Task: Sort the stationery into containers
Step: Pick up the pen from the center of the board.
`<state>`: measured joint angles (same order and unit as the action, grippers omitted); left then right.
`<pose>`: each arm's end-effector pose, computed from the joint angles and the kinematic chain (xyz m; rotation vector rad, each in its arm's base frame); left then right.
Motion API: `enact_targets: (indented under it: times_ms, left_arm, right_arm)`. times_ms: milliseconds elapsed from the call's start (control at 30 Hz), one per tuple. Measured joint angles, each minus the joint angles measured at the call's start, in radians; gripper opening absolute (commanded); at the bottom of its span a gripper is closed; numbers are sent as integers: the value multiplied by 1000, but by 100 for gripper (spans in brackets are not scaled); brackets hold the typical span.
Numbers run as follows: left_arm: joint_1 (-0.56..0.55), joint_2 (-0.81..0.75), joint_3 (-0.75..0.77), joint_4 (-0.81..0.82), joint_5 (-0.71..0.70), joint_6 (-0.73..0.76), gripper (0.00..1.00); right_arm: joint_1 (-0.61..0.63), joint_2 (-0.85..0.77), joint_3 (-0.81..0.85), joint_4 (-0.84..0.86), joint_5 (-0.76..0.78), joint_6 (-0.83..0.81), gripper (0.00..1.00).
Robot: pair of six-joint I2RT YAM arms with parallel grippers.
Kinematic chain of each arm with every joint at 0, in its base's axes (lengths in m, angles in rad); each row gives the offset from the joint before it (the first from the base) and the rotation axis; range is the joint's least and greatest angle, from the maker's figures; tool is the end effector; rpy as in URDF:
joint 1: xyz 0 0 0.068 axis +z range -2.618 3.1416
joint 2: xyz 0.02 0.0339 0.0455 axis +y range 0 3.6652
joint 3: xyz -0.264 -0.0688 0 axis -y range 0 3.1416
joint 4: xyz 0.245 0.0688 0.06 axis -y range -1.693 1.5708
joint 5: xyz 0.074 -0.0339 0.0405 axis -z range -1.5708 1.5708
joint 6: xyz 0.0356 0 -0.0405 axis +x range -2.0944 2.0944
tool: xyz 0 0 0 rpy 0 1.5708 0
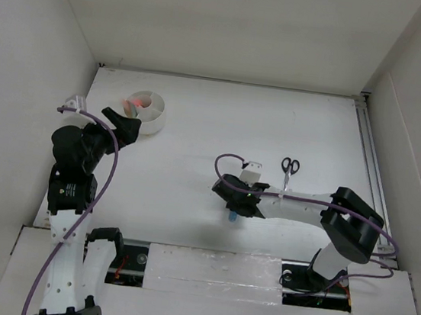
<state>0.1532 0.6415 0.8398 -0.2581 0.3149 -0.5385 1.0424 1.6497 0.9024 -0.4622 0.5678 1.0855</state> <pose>0.1445 0.0112 0.3721 -0.3248 1.6240 -0.5506 0.1668 0.2478 0.1569 0.1853 2.4730 0.0447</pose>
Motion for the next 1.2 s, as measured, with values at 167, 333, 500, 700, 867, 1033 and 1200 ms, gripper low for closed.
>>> enact_targets:
  times_ms: [167, 333, 500, 700, 867, 1033, 1200]
  left_arm:
    - [0, -1, -13, 43, 84, 6, 100]
    - [0, -2, -68, 104, 194, 5, 100]
    - [0, 21, -103, 172, 340, -6, 100]
    - [0, 26, -149, 253, 467, -39, 100]
    - [0, 22, -204, 352, 580, -82, 100]
    - [0, 48, -217, 421, 658, -119, 99]
    - [0, 49, -239, 490, 711, -159, 96]
  right_arm:
    - [-3, -30, 0, 61, -24, -72, 0]
    - [-80, -119, 83, 97, -34, -185, 0]
    - [-171, -136, 268, 182, -47, -310, 0]
    - [-196, -124, 425, 275, -164, -426, 0]
    - [-175, -74, 553, 320, -241, -472, 0]
    - [-125, -20, 626, 342, -275, -489, 0]
    - [-77, 36, 660, 341, -291, -499, 0]
